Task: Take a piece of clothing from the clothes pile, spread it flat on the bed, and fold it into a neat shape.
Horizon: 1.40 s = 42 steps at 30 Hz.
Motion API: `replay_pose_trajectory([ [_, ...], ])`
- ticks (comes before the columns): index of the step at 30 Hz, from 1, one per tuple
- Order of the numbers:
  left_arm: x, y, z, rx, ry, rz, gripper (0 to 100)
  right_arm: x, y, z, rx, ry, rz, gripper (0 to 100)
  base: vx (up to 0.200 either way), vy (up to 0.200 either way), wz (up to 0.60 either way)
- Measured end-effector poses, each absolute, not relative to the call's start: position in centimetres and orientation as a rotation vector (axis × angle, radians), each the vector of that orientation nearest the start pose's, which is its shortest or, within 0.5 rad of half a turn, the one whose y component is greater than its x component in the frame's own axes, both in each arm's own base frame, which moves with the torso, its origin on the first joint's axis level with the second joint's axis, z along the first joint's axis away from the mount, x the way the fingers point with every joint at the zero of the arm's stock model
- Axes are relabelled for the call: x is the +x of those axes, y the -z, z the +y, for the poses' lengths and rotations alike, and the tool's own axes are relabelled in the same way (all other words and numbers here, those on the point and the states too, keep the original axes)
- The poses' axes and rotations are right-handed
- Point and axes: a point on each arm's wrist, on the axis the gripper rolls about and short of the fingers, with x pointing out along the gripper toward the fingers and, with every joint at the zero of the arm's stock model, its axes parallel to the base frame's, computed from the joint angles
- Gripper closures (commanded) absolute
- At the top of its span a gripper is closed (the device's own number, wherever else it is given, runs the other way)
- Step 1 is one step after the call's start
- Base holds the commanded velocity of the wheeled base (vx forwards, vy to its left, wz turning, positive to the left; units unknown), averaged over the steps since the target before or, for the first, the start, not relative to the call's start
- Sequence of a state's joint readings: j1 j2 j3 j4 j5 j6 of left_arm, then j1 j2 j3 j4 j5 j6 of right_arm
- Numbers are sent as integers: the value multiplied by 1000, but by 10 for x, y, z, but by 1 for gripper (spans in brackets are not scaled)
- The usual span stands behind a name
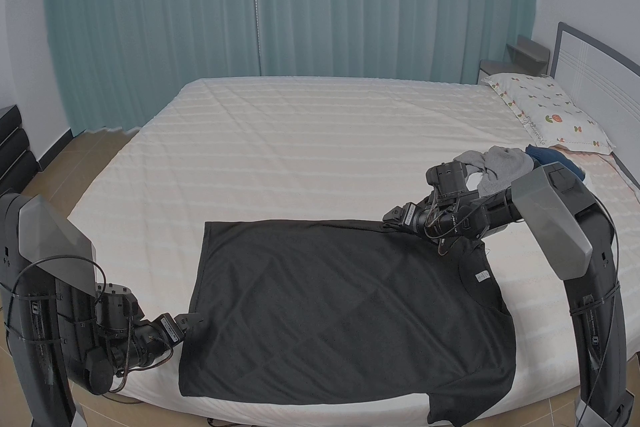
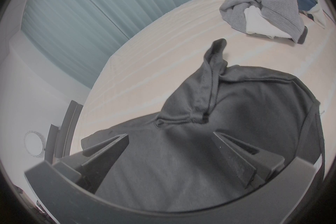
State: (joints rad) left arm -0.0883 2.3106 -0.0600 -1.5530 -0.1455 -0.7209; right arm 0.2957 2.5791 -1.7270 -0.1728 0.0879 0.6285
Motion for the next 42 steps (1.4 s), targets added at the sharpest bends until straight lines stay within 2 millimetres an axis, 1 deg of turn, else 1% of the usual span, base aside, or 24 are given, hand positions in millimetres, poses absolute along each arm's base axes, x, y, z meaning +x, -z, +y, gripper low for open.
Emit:
replay_pose_trajectory([
  [6,228,30,-24,-706,-41,758,0,501,-9,159,525,-125,719,0,0,0,0],
  [11,228,32,-24,-705,-45,766,0,515,-7,165,630,-119,640,0,0,0,0],
  [13,228,32,-24,-705,-47,768,0,520,-10,166,653,-143,578,0,0,0,0],
  [16,228,33,-24,-705,-48,770,0,527,-20,169,689,-208,430,0,0,0,0],
  [20,227,33,-24,-704,-47,773,0,531,-28,169,703,-255,314,0,0,0,0],
  [22,227,33,-24,-703,-47,774,0,532,-29,167,688,-263,285,0,0,0,0],
  [29,227,34,-24,-703,-47,776,0,534,-21,160,658,-196,308,0,0,0,0],
  [34,227,34,-24,-703,-48,778,0,532,-12,154,634,-124,419,0,0,0,0],
  [37,227,34,-24,-702,-49,780,0,532,-14,148,626,-85,431,0,0,0,0],
  [42,226,35,-25,-702,-49,784,0,534,-21,129,601,-43,419,0,0,0,0],
])
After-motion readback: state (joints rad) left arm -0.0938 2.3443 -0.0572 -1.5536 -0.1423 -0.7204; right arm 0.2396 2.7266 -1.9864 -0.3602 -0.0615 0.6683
